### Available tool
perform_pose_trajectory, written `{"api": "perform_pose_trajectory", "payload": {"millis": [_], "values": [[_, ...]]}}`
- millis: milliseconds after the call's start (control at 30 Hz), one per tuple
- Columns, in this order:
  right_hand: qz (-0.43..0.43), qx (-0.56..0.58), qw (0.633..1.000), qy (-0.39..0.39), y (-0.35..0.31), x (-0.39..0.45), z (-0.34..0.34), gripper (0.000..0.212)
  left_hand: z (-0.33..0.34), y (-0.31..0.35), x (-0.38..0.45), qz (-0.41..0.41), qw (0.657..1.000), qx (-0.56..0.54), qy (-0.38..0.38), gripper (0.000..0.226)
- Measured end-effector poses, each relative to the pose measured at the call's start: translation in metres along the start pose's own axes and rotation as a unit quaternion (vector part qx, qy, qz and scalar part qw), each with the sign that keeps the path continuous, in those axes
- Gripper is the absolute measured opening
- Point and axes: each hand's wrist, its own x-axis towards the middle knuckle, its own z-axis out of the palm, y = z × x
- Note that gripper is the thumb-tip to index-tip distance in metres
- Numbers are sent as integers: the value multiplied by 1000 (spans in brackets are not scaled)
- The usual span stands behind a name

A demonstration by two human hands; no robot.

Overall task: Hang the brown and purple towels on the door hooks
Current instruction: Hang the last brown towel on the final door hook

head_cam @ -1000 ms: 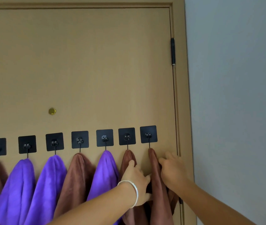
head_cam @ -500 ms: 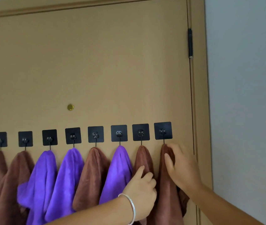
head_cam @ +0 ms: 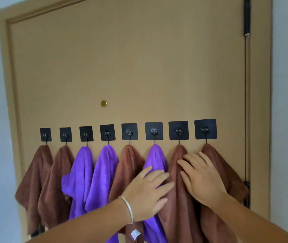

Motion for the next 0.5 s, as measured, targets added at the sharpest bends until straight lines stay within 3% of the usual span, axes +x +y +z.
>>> {"api": "perform_pose_trajectory", "payload": {"millis": [100,233,500], "values": [[16,1,1000,-8,-7,0,5,38,-8,-18,-14,-149,987,37,-38,56],[43,0,998,-37,-16,-1,-1,40,-6,-48,-37,-268,957,58,-91,67],[95,-65,987,-112,-47,4,-30,55,-1,-96,-100,-340,933,57,-102,73]]}}
